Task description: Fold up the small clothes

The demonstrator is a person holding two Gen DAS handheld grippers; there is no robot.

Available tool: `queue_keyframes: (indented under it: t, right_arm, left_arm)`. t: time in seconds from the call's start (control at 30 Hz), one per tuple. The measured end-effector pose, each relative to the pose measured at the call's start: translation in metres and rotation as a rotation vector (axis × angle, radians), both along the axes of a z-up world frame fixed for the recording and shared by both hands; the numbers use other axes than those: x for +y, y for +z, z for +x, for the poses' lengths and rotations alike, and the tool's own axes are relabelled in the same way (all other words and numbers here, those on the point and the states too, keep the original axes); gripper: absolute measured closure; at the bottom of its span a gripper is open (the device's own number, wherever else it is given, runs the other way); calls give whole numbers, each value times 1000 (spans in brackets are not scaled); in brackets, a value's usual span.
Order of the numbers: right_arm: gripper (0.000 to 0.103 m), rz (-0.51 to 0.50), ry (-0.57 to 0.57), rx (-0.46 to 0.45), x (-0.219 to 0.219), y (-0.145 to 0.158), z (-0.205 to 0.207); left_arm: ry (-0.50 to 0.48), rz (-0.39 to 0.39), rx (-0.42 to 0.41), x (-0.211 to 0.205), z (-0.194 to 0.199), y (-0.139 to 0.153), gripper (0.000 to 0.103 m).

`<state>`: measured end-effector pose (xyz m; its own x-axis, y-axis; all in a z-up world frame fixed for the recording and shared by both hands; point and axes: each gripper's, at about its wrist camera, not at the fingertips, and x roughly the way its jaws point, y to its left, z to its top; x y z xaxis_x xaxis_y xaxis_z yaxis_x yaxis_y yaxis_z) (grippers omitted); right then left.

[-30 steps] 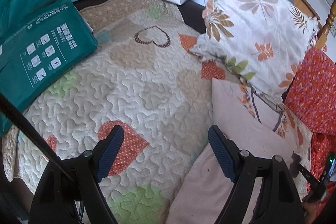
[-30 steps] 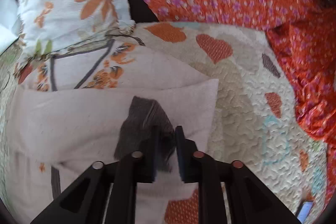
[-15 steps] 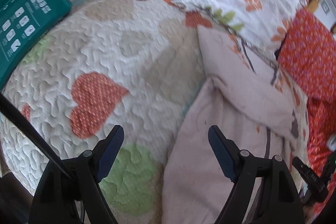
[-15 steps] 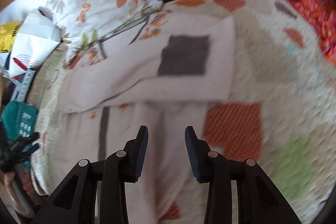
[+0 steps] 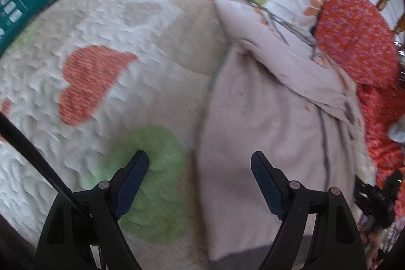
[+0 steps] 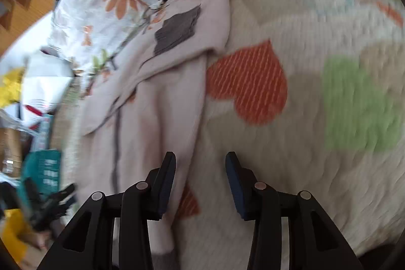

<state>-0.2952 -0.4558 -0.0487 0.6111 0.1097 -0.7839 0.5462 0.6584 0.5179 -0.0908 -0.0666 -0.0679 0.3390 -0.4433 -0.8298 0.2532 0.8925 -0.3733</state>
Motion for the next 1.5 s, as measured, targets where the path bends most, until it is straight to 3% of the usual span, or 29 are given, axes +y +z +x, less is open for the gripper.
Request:
queue_keyframes:
  t: [0.17, 0.23, 0.33, 0.5, 0.67, 0.7, 0.73, 0.77, 0.8, 0.83, 0.93, 1.17, 1.3, 1.5]
  right_arm:
    - [58, 230, 49, -129, 16, -18, -17]
    - [58, 277, 41, -165, 21, -24, -23]
    - [58, 384, 56, -200, 27, -33, -27]
    - [59, 373, 157, -183, 56, -33, -21]
    - [59, 309, 231, -157, 92, -31, -16]
    - [59, 283, 237, -152, 98, -30, -16]
    - [61, 259, 234, -145, 100, -29, -16]
    - [70, 235, 230, -133, 103, -28, -15]
    - [81, 202, 224, -109, 105, -28, -13]
    - [83, 184, 221, -93, 104, -28, -12]
    - [87, 192, 209, -85, 103, -27, -9]
    - [90, 193, 289, -67, 118, -11, -51]
    - [90, 233, 342, -29, 129, -19, -83]
    - [90, 275, 329, 3, 120, -33, -99]
  left_arm:
    - [15, -199, 55, 4, -26, -5, 23]
    - [13, -263, 90, 4, -38, -11, 24]
    - [7, -298, 117, 4, -58, -17, 24]
    - [-2, -324, 163, -1, -82, -27, 26]
    - [-2, -268, 123, -10, -98, -27, 26]
    - [1, -247, 117, -12, -99, -27, 33]
    - [9, -186, 105, -16, -99, -25, 51]
    - [19, -115, 94, -19, -97, -24, 64]
    - [28, -74, 88, -18, -96, -24, 89]
    - [33, -72, 99, -15, -92, -23, 94]
    - [79, -141, 152, 0, -87, -21, 96]
    - [45, -151, 106, 25, -143, 3, 96]
    - [34, -127, 119, 39, -175, -7, 96]
    - [56, -145, 120, 45, -173, -6, 96]
